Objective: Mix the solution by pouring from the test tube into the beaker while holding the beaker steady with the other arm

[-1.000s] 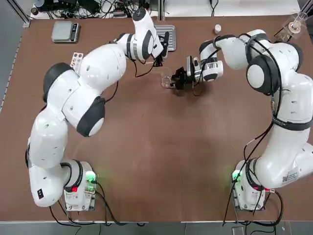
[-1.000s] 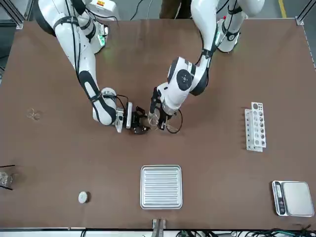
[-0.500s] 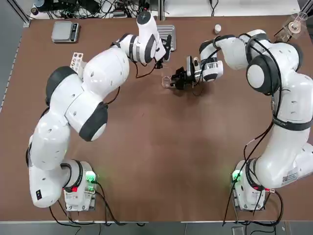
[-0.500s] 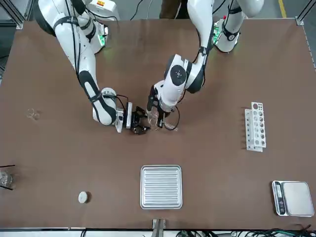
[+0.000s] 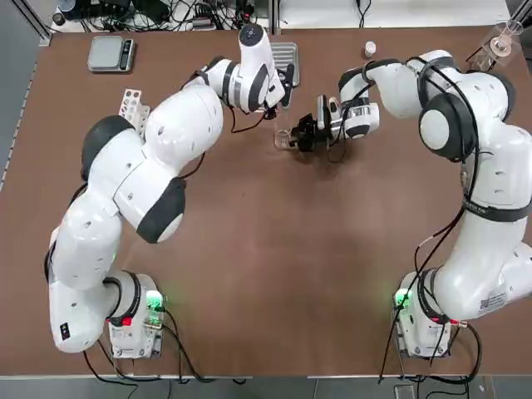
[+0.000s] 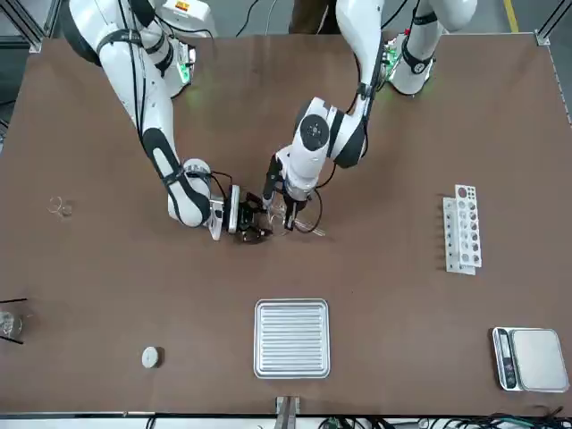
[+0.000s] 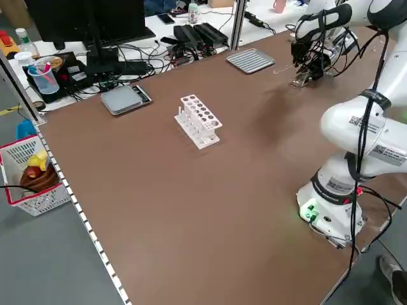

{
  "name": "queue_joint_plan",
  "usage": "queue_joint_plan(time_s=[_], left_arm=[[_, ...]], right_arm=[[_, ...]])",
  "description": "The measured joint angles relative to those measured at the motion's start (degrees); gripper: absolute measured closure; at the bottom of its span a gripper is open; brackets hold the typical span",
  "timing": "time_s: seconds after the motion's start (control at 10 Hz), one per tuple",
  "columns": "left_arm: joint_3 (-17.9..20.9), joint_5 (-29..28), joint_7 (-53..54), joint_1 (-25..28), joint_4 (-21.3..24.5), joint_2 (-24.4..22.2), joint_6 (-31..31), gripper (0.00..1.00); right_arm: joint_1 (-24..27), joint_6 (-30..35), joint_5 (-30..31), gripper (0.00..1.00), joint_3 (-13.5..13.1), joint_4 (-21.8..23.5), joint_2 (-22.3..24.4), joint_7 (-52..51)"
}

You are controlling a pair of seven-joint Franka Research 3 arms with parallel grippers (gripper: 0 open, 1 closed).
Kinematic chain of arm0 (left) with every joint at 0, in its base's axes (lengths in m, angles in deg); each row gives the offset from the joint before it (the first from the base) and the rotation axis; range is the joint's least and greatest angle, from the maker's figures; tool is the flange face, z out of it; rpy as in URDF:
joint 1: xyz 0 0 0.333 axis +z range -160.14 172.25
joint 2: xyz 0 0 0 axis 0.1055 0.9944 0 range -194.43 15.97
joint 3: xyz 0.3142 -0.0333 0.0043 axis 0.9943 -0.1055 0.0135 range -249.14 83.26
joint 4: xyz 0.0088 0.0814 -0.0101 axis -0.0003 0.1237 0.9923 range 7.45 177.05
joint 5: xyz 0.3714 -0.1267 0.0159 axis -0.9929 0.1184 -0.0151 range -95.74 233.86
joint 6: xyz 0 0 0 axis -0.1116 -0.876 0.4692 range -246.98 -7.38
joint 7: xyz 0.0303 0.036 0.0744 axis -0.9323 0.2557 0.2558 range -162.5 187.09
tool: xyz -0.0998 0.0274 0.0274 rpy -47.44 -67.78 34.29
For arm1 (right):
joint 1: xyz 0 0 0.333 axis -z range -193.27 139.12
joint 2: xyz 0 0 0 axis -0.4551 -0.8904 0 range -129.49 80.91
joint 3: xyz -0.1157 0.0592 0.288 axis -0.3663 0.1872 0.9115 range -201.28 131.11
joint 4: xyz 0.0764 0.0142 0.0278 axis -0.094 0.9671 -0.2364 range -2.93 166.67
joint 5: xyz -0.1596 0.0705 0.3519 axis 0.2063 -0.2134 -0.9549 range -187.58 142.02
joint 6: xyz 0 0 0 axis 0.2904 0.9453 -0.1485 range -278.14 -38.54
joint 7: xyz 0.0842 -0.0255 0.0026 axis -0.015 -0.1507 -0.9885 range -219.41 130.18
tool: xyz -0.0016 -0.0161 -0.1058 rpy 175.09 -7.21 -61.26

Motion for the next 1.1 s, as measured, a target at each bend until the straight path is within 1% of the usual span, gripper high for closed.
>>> queue_joint_plan(time_s=[0.3, 0.5, 0.7, 0.9, 1.1], left_arm=[[0.0, -5.0, -3.9, -0.2, -1.0, 0.0, 0.0, 0.78], [0.0, -6.1, -5.1, -0.5, -1.1, 0.1, 0.0, 0.78], [0.0, -8.8, -7.2, -0.9, -1.1, 0.2, 0.0, 0.78], [0.0, -9.8, -8.3, -1.6, -1.2, 0.2, 0.0, 0.78], [0.0, -13.1, -11.2, -2.1, -1.2, 0.4, 0.0, 0.78]], right_arm=[[0.0, 0.0, 0.0, 0.45, 0.0, 0.0, 0.0, 0.0], [0.0, 0.0, 0.0, 0.45, 0.0, 0.0, 0.0, 0.0], [0.0, 0.0, 0.0, 0.45, 0.0, 0.0, 0.0, 0.0], [0.0, 0.0, 0.0, 0.45, 0.0, 0.0, 0.0, 0.0], [0.0, 0.0, 0.0, 0.45, 0.0, 0.0, 0.0, 0.0]])
